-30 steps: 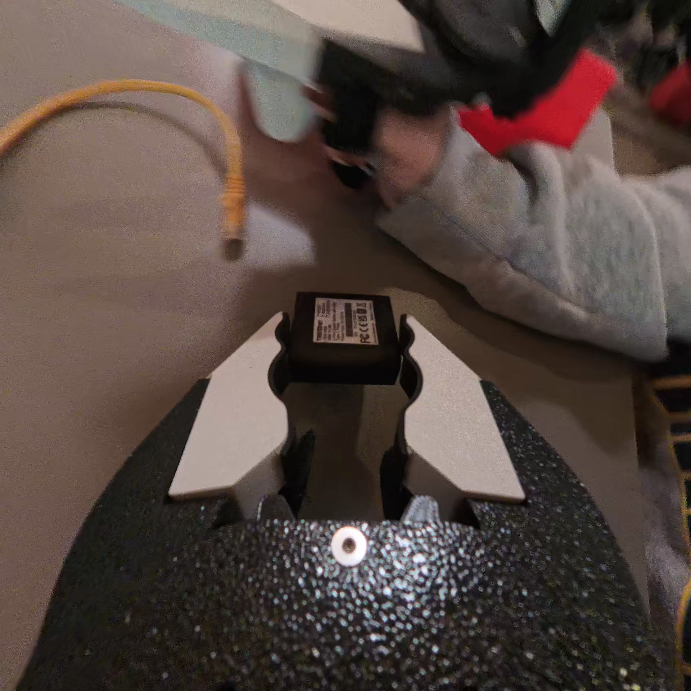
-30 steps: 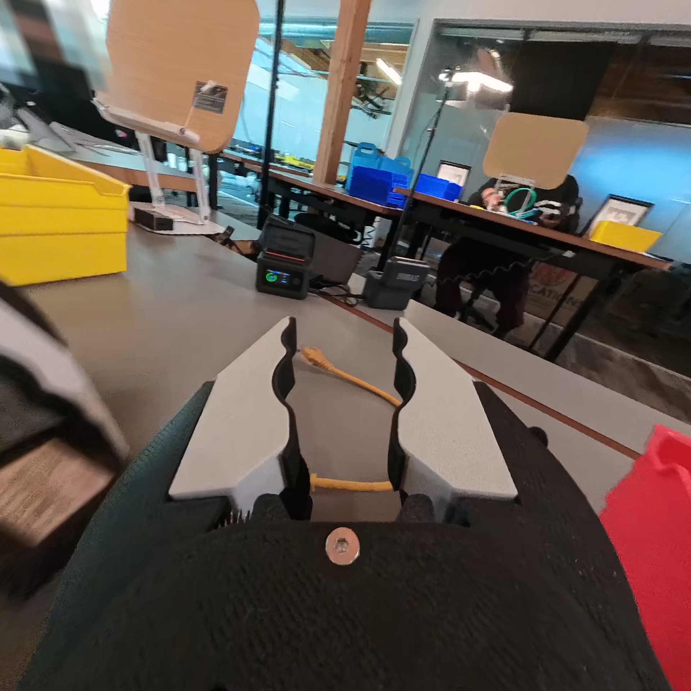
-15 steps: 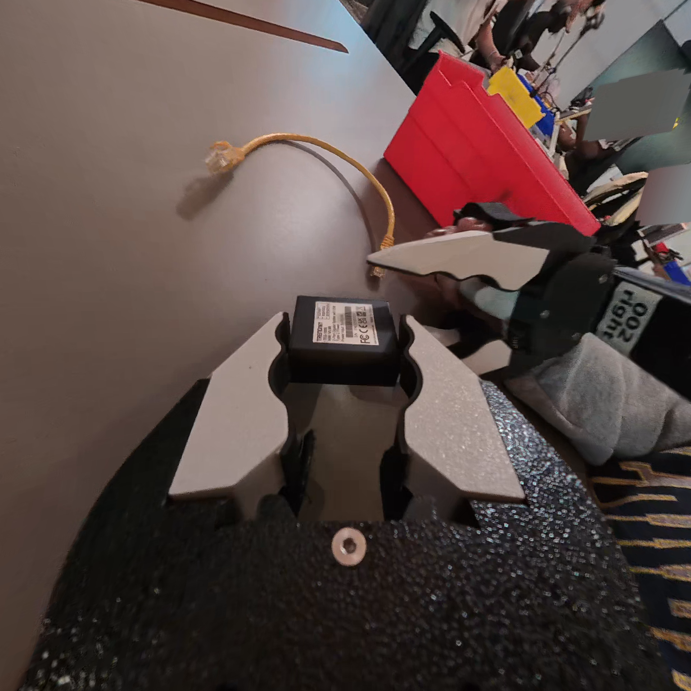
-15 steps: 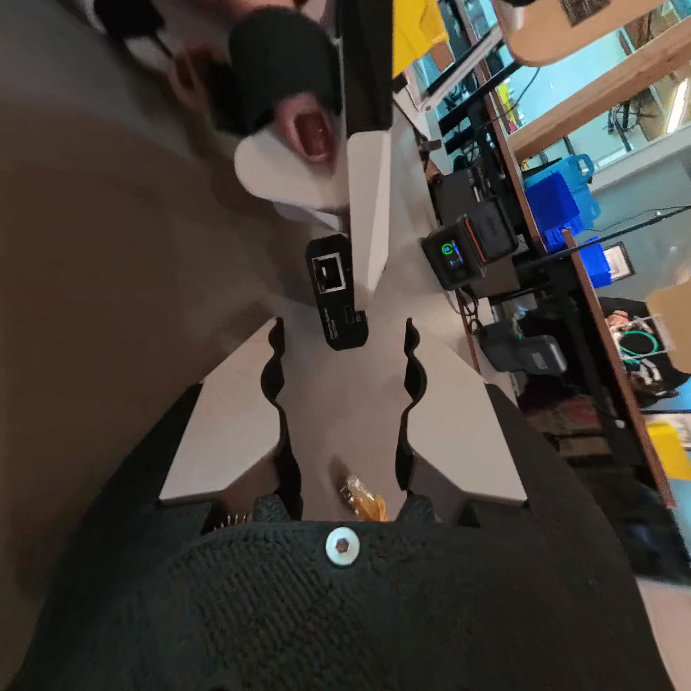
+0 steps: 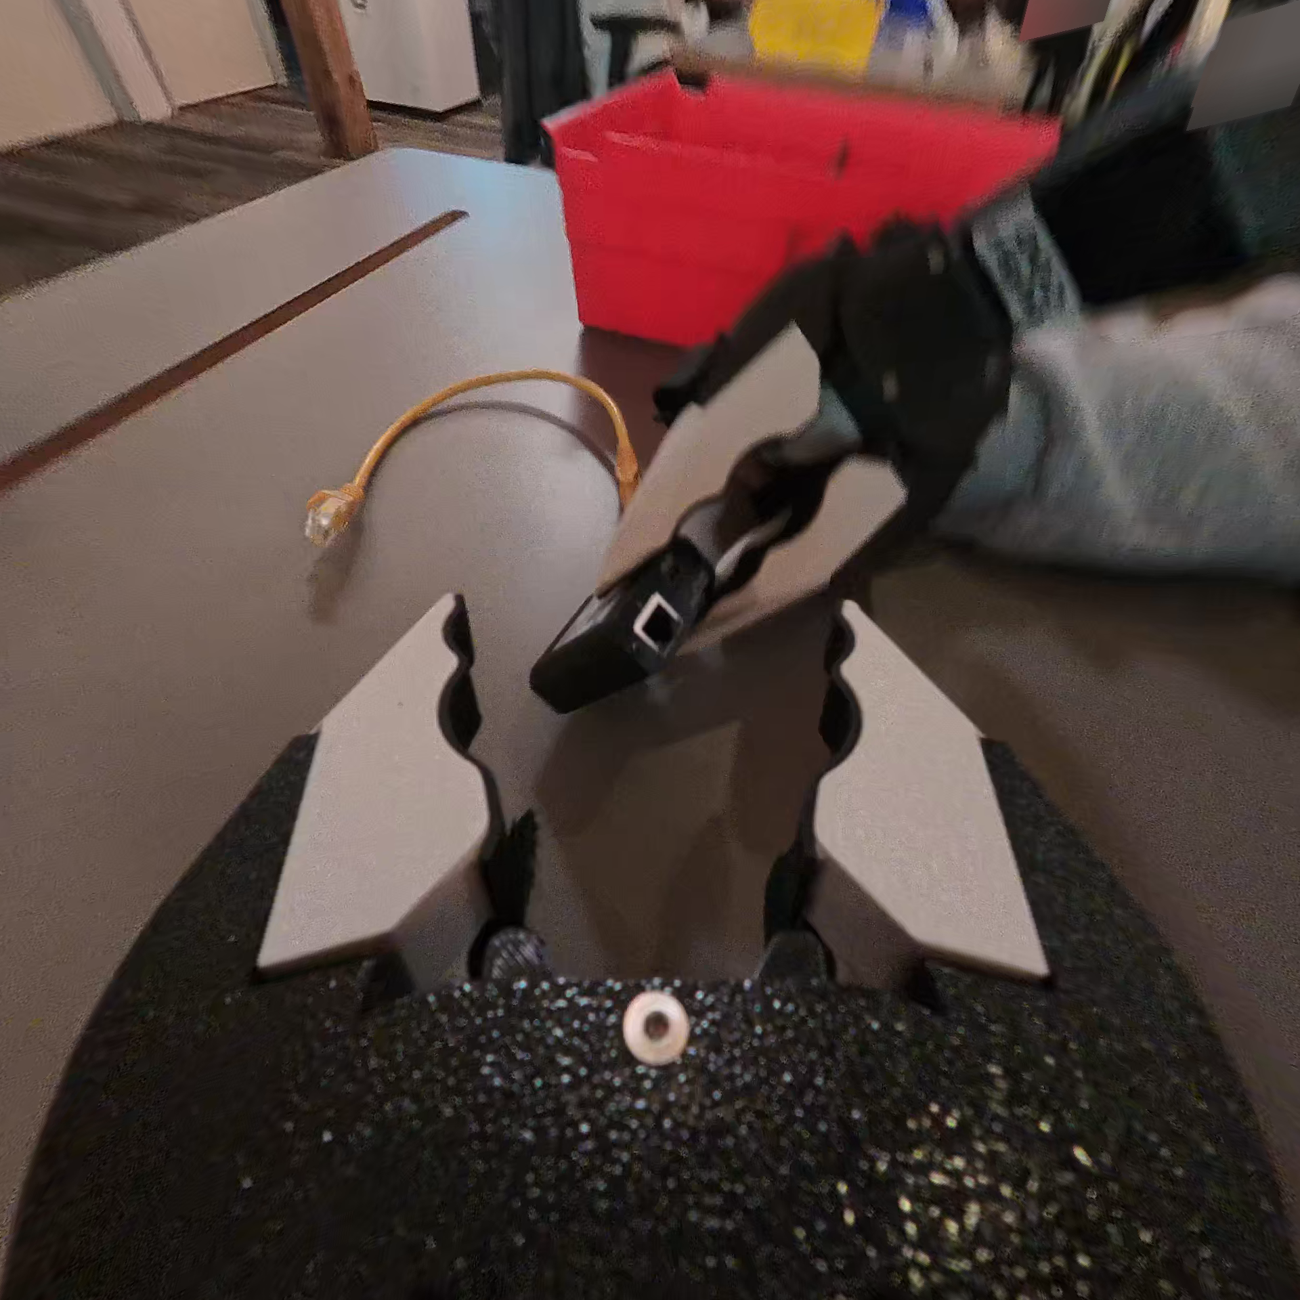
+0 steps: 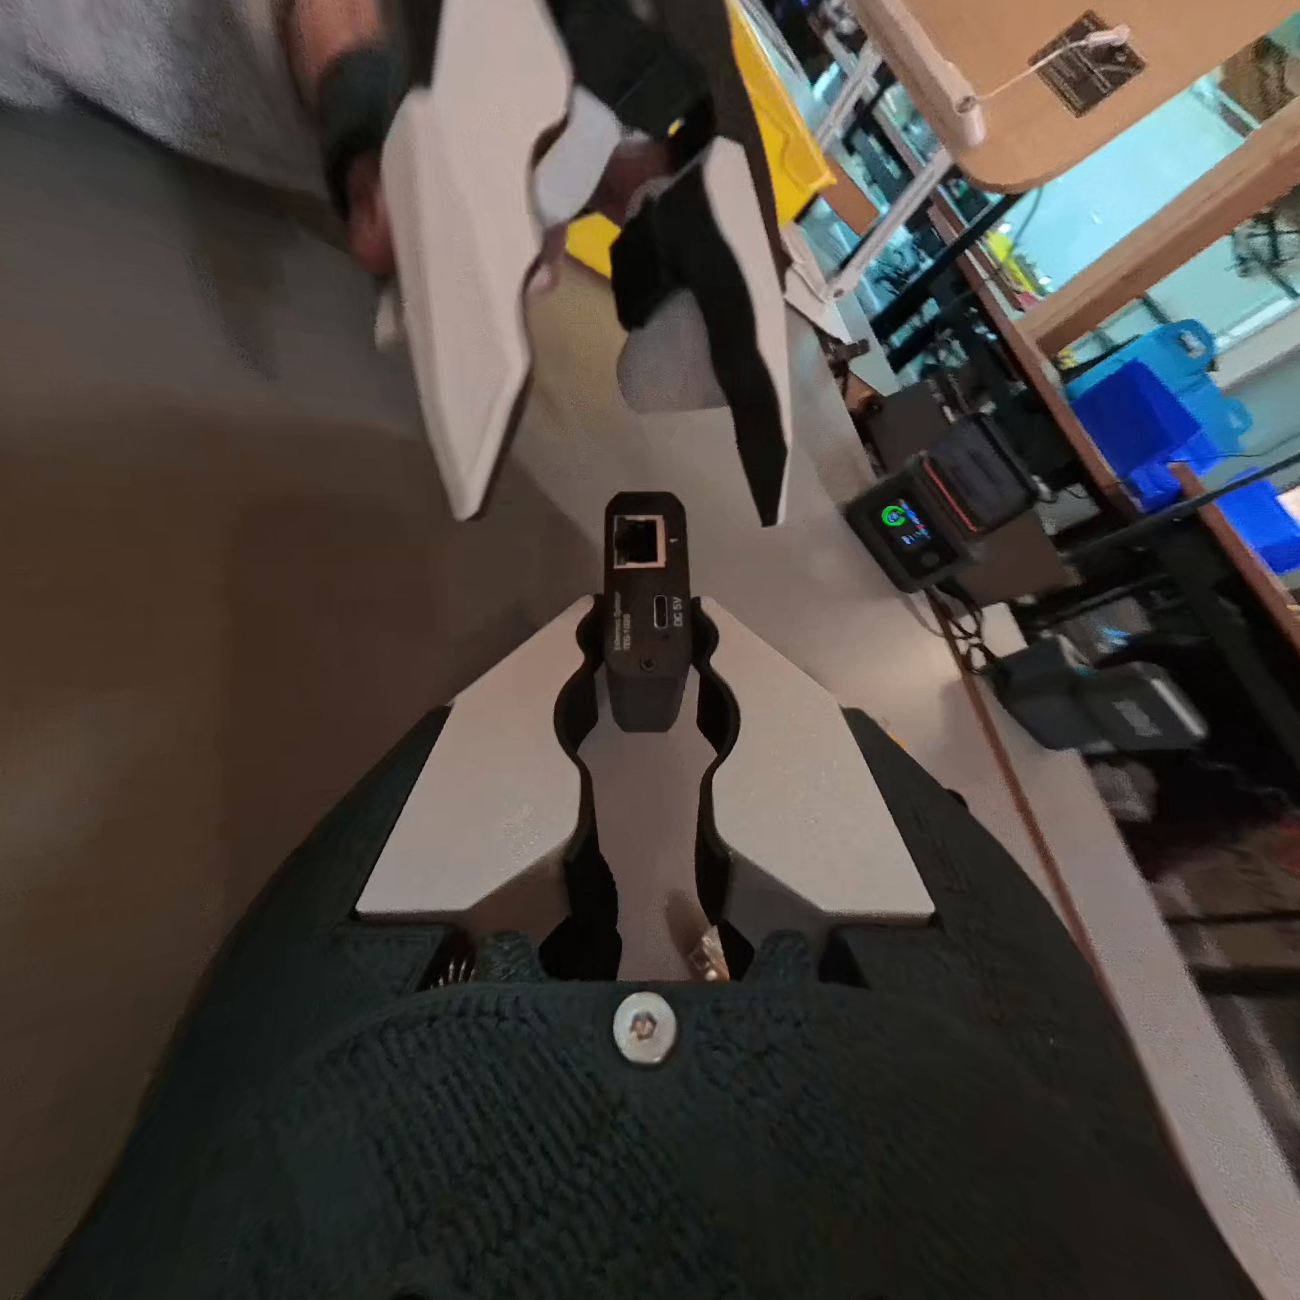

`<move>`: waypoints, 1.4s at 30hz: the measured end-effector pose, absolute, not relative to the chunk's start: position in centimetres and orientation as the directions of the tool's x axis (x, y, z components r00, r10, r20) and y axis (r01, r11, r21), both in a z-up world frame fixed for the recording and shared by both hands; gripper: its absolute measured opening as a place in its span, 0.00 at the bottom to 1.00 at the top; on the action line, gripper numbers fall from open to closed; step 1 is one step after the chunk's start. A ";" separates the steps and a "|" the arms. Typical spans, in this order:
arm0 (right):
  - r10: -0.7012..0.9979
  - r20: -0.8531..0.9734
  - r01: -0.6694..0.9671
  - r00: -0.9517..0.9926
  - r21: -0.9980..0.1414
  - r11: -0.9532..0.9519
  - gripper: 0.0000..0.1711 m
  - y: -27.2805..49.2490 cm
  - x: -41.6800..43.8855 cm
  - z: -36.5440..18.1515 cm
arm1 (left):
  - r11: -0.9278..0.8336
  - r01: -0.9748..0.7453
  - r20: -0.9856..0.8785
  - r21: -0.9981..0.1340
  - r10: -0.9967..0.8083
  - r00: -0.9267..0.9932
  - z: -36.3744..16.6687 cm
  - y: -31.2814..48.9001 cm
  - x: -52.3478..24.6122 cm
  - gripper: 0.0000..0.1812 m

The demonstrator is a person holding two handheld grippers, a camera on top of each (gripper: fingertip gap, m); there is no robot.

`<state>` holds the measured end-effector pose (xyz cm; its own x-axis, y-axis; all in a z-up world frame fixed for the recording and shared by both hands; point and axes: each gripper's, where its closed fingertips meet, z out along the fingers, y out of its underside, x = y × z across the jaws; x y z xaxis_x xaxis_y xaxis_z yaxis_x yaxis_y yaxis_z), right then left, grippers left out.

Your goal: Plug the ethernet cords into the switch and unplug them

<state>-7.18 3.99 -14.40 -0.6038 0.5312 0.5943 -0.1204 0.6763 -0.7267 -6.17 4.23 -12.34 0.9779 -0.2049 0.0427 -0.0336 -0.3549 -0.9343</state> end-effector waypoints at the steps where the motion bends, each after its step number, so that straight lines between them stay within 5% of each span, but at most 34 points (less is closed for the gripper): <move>1: 0.536 0.561 -0.121 -0.631 -0.753 0.647 0.13 3.7 -6.9 -14.3 | -0.358 -0.111 -0.029 -0.927 -0.227 0.973 -12.7 3.9 -5.8 0.52; 9: 0.514 0.351 -0.104 -0.783 -0.888 0.448 0.13 2.1 -4.8 -12.9 | -0.375 -0.154 0.000 -0.914 -0.380 0.925 -13.9 3.4 -3.2 0.27; 17: 0.542 0.337 -0.069 -0.770 -0.888 0.455 0.19 2.7 -5.0 -13.1 | -0.454 -0.166 -0.017 -0.875 -0.314 0.949 -15.5 3.1 -4.3 0.12; 34: 0.405 0.565 -0.079 -0.719 -0.645 0.760 0.15 2.7 -4.5 -14.3 | -0.516 -0.477 -0.352 -0.712 -0.326 0.877 -16.2 2.5 -4.8 0.12; 39: 0.459 0.465 -0.037 -0.757 -0.732 0.680 0.13 2.8 -4.1 -14.1 | -0.482 -0.431 -0.308 -0.763 -0.315 0.898 -15.8 2.8 -4.3 0.12; 42: 0.504 0.337 -0.025 -0.795 -0.848 0.529 0.13 2.3 -3.8 -13.0 | -0.443 -0.260 -0.108 -0.858 -0.340 0.934 -15.3 3.1 -3.1 0.22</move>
